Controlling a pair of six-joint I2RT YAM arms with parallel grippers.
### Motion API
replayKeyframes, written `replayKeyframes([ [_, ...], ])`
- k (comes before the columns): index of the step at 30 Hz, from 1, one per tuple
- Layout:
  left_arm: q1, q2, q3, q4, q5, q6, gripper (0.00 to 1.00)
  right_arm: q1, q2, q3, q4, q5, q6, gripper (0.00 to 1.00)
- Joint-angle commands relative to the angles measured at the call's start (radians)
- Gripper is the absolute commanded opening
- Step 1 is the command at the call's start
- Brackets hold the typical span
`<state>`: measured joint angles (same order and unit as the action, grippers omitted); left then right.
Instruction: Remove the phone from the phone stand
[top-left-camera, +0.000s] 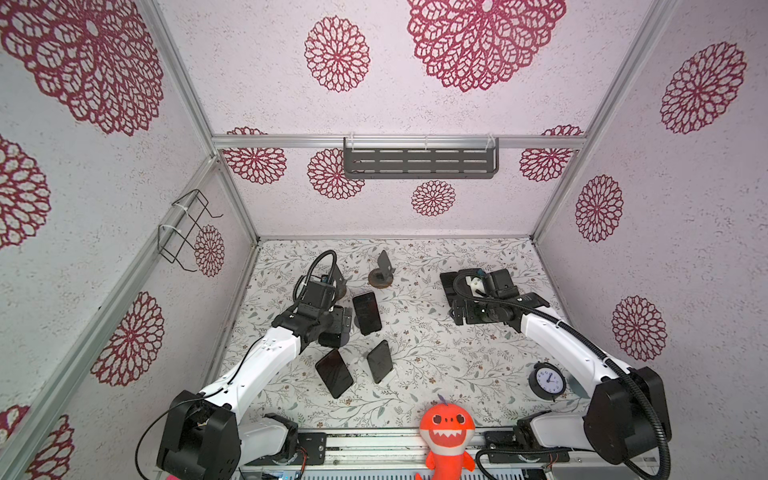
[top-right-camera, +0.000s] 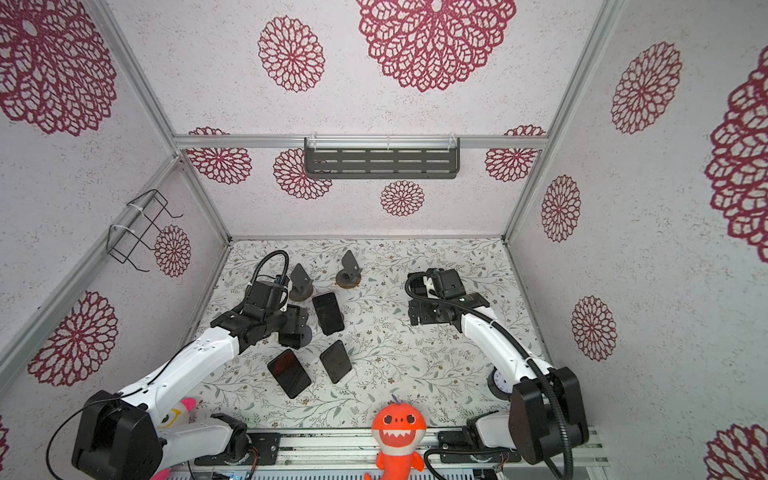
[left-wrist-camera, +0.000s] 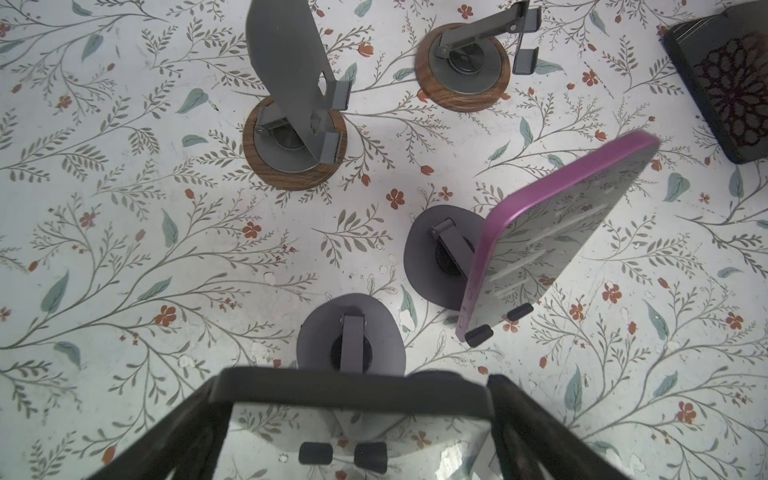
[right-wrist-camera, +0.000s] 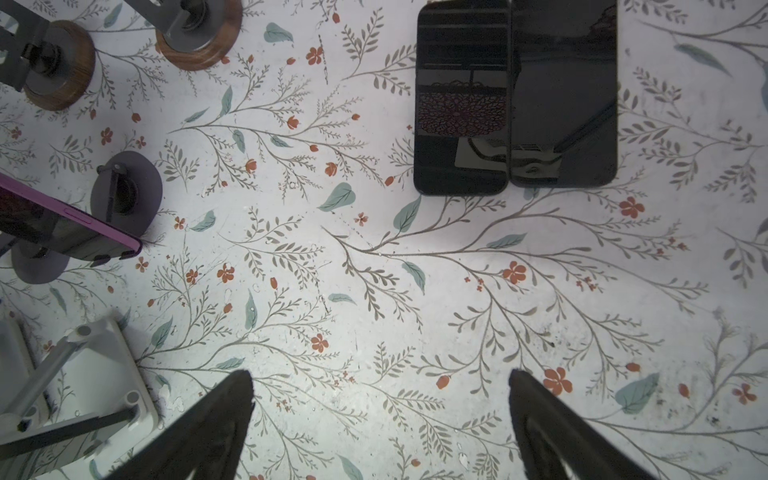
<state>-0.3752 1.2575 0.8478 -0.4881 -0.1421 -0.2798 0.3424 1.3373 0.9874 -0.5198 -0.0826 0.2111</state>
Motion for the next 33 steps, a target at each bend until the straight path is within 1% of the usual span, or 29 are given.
replayKeyframes([
  [1,-0.003,0.023,0.017,0.031,-0.006,0.008,0.95,-0.005,-0.033,0.003,0.007,0.012,-0.004,0.98],
  [6,-0.003,0.026,0.026,0.028,-0.013,0.001,0.86,-0.005,-0.037,0.01,0.004,0.008,-0.013,0.97],
  [9,-0.004,0.026,0.035,0.022,-0.017,-0.002,0.76,-0.005,-0.045,0.007,0.0,0.009,-0.018,0.97],
  [13,-0.003,0.02,0.059,0.005,-0.009,-0.011,0.67,-0.005,-0.06,0.0,-0.008,0.003,-0.026,0.97],
  [15,-0.004,0.013,0.079,-0.011,-0.005,-0.018,0.65,-0.005,-0.067,-0.001,-0.008,-0.013,-0.033,0.96],
  [20,-0.003,-0.023,0.142,-0.058,-0.004,-0.025,0.64,-0.005,-0.086,0.01,0.007,-0.069,-0.057,0.95],
  [23,-0.003,-0.042,0.213,-0.113,0.004,-0.03,0.63,-0.004,-0.092,0.032,-0.001,-0.088,-0.077,0.93],
  [27,-0.003,-0.019,0.383,-0.283,0.033,-0.053,0.55,0.006,-0.102,0.066,0.008,-0.136,-0.112,0.91],
  [30,-0.005,0.016,0.522,-0.387,0.078,-0.062,0.49,0.025,-0.09,0.127,0.02,-0.197,-0.118,0.88],
  [33,-0.005,0.047,0.63,-0.42,0.159,-0.083,0.42,0.091,-0.064,0.214,0.03,-0.227,-0.118,0.86],
])
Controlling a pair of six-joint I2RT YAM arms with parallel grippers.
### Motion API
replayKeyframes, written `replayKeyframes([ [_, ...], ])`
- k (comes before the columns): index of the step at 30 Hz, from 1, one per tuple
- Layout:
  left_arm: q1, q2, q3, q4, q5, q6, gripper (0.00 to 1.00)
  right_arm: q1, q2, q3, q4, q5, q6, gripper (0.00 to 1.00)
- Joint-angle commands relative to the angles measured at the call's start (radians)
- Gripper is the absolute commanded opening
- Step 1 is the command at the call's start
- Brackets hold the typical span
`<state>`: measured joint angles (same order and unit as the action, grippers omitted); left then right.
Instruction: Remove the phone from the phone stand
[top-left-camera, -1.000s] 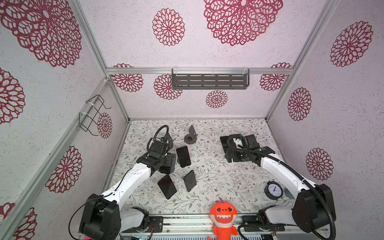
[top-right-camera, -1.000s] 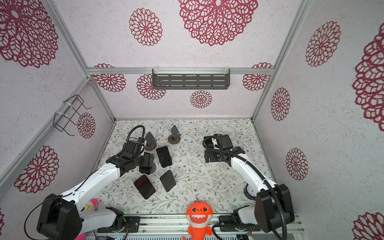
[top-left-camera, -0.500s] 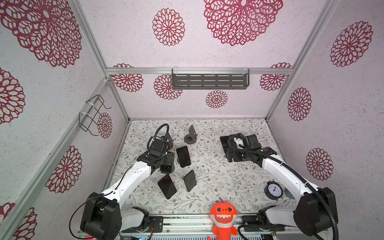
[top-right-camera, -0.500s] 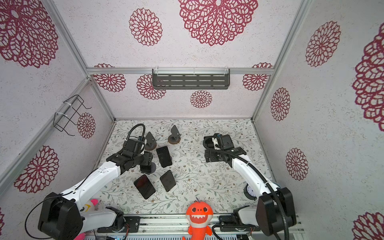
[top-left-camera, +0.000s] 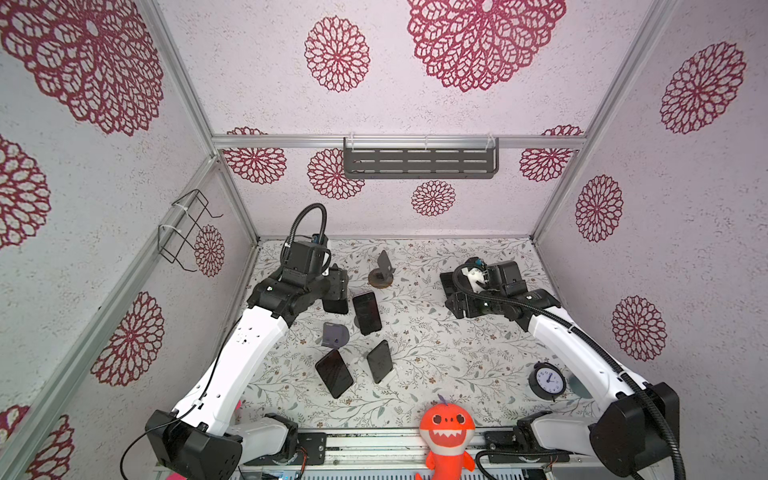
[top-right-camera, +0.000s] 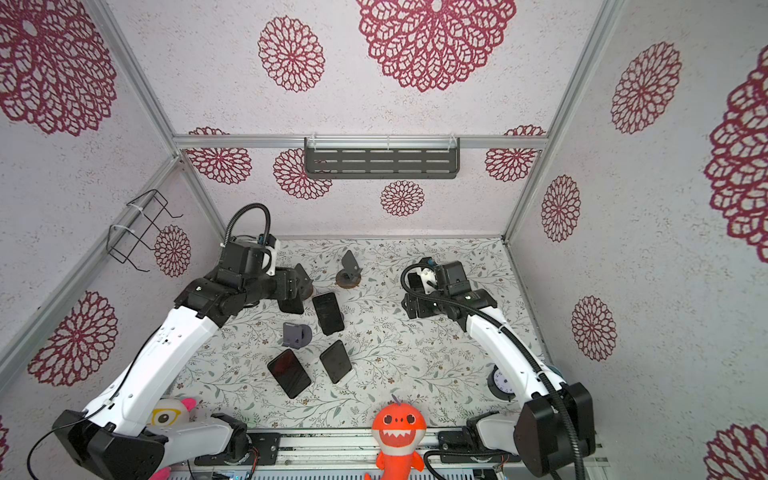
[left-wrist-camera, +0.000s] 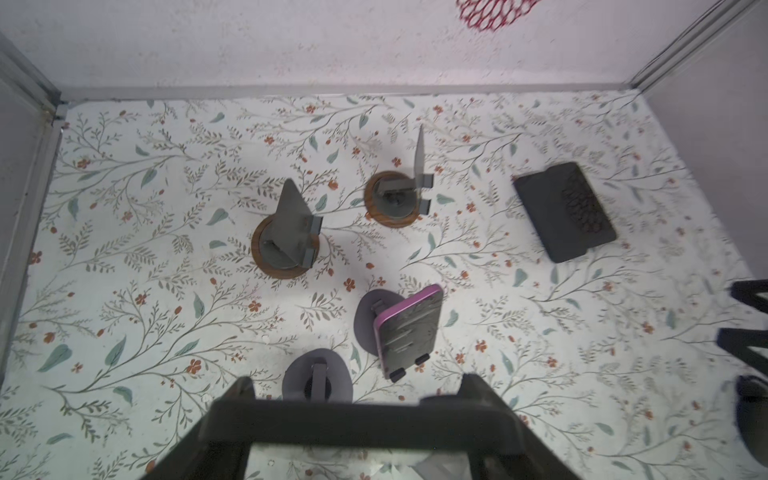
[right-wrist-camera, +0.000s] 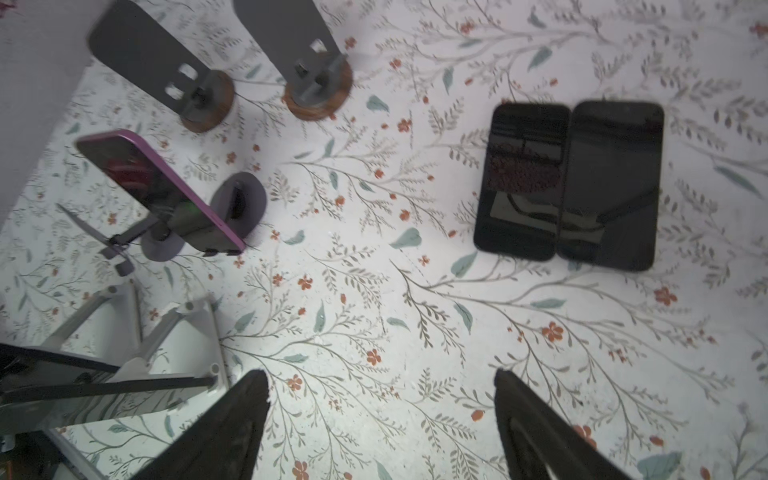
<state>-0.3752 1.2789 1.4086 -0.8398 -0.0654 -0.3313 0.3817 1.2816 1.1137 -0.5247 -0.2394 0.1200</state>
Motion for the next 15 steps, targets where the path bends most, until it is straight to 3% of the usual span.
replayKeyframes([
  [1,-0.006,0.039,0.098,-0.064,0.124,-0.043,0.4,0.083,0.001,0.114,0.04,-0.069,-0.022,0.85],
  [7,-0.012,0.161,0.204,0.015,0.384,-0.093,0.31,0.258,0.033,0.185,0.12,-0.09,0.04,0.78],
  [11,-0.012,0.233,0.226,0.061,0.475,-0.124,0.27,0.336,0.06,0.197,0.152,-0.071,0.052,0.75],
  [15,-0.019,0.268,0.21,0.122,0.534,-0.161,0.26,0.344,0.092,0.211,0.162,0.014,0.047,0.72],
])
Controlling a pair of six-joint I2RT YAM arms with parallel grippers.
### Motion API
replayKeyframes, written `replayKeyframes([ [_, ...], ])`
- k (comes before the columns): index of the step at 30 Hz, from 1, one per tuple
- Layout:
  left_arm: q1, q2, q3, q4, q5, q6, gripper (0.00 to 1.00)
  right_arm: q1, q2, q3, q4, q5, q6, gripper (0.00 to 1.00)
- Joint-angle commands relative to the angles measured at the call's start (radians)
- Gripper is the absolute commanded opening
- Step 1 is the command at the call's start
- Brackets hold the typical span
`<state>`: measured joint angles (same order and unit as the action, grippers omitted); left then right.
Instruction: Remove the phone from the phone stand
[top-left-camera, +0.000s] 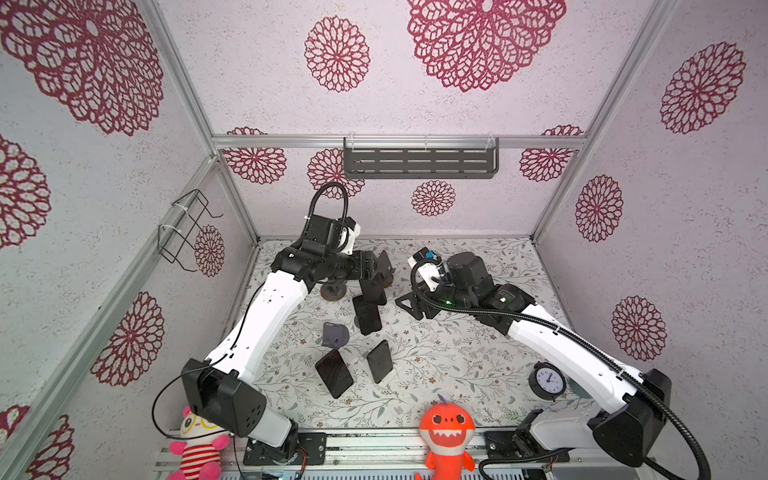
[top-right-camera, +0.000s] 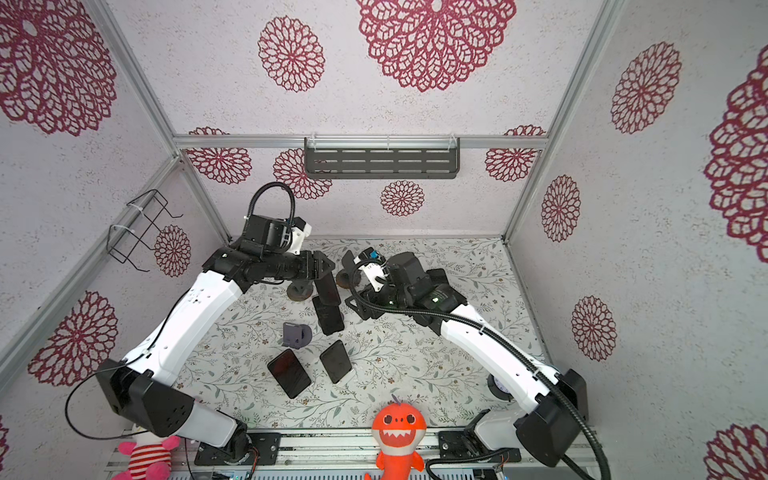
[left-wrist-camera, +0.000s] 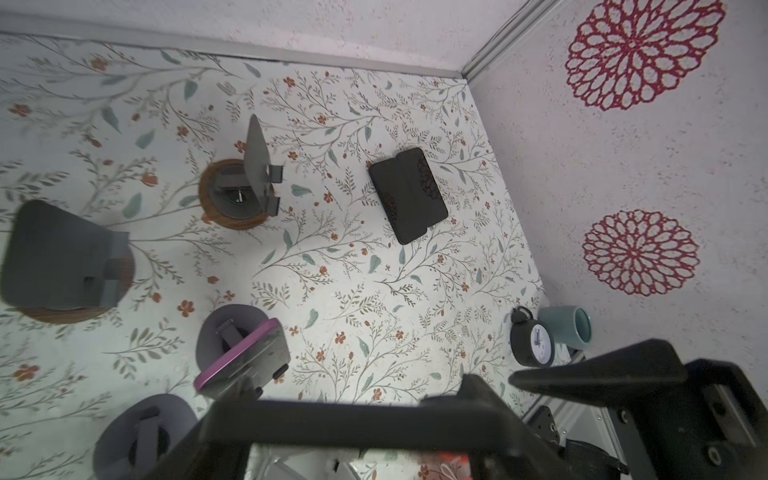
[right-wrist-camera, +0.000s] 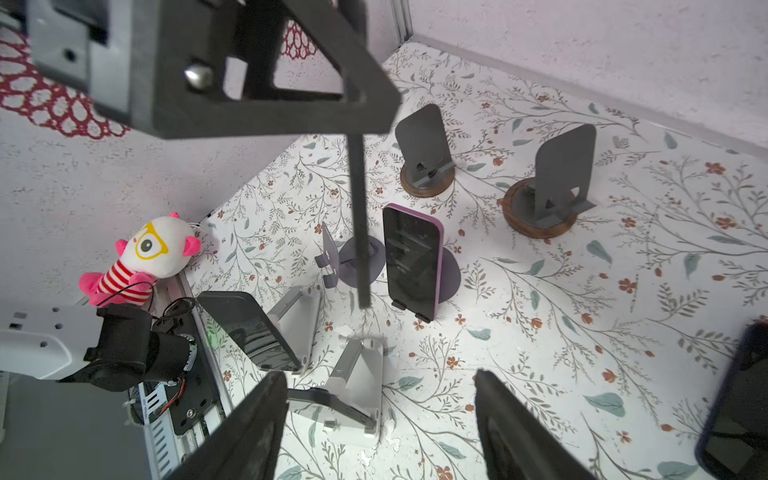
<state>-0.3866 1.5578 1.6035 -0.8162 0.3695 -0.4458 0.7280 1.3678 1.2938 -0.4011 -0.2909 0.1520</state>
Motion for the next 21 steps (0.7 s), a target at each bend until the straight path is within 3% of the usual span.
replayKeyframes([
  [1,-0.01,-0.01,0.003,0.12,0.104,-0.057,0.26,-0.004,0.005,0.026,0.058,0.068,0.022,0.71],
  [14,-0.026,-0.011,-0.051,0.203,0.106,-0.098,0.25,-0.004,0.077,0.024,0.224,0.004,0.113,0.56],
  [21,-0.028,-0.027,-0.086,0.261,0.116,-0.121,0.25,-0.004,0.129,0.04,0.258,0.002,0.137,0.36],
])
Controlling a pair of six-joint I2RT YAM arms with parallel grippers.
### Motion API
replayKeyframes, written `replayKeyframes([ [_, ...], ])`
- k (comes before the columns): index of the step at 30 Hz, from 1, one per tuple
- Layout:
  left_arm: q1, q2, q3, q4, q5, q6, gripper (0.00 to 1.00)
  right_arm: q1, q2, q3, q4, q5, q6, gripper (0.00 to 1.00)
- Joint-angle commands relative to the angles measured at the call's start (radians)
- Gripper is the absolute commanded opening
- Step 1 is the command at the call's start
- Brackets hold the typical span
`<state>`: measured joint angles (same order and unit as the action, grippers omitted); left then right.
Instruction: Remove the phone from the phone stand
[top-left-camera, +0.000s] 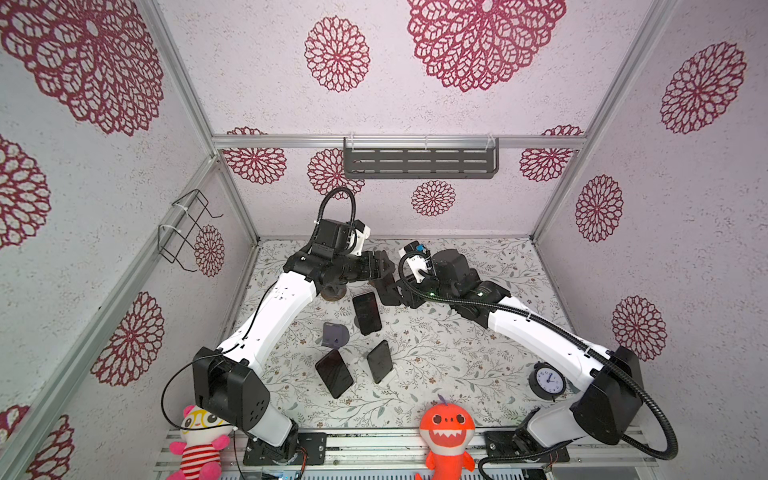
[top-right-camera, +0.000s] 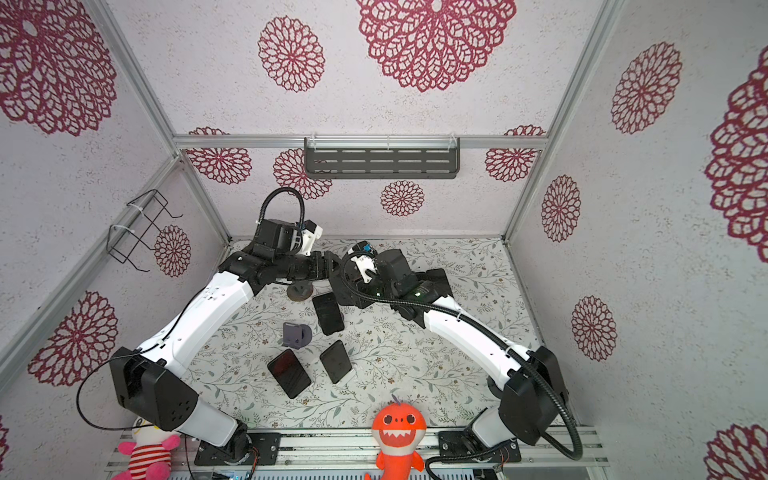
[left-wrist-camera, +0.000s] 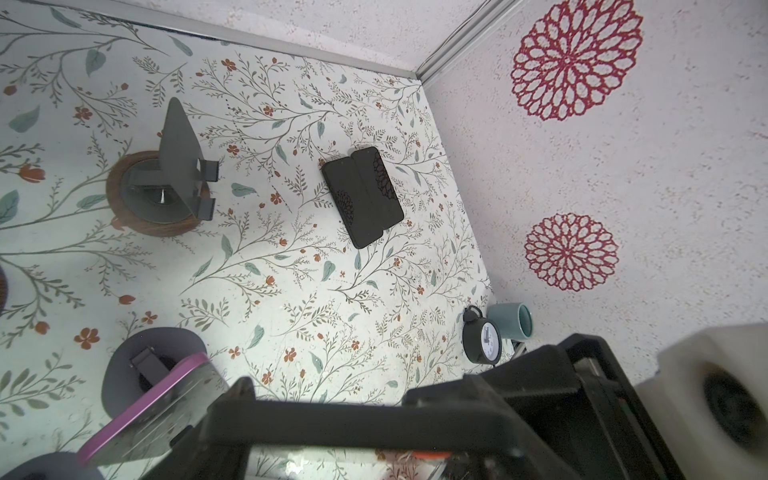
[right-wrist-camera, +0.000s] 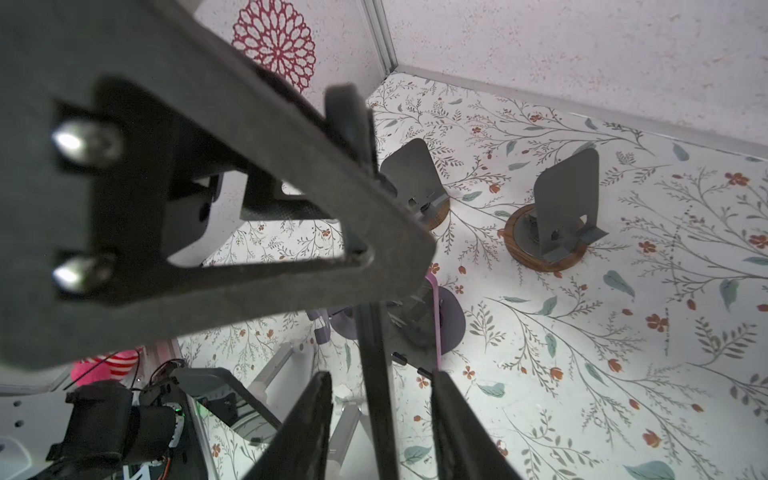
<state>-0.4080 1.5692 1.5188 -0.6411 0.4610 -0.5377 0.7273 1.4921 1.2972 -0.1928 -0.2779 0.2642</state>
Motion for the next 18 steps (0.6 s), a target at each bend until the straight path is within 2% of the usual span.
replayKeyframes([
  [1,-0.009,-0.038,-0.005,0.089,0.028,-0.031,0.25,-0.003,0.008,0.035,0.06,-0.01,0.032,0.34],
  [4,-0.009,-0.047,-0.025,0.112,0.041,-0.041,0.26,-0.005,0.011,0.034,0.071,-0.006,0.045,0.17],
  [9,-0.009,-0.064,-0.055,0.167,0.075,-0.062,0.33,-0.009,0.02,0.058,0.037,-0.005,0.046,0.13],
  [10,-0.009,-0.065,-0.057,0.173,0.083,-0.066,0.38,-0.012,0.02,0.059,0.036,-0.01,0.045,0.12],
  [13,-0.009,-0.08,-0.084,0.226,0.113,-0.085,0.75,-0.027,0.015,0.054,0.038,-0.036,0.055,0.09],
  [17,-0.005,-0.105,-0.113,0.267,0.119,-0.092,0.99,-0.071,-0.013,0.032,0.039,-0.085,0.065,0.05],
  [18,-0.003,-0.11,-0.118,0.273,0.117,-0.086,0.98,-0.089,-0.027,0.022,0.042,-0.1,0.066,0.04],
])
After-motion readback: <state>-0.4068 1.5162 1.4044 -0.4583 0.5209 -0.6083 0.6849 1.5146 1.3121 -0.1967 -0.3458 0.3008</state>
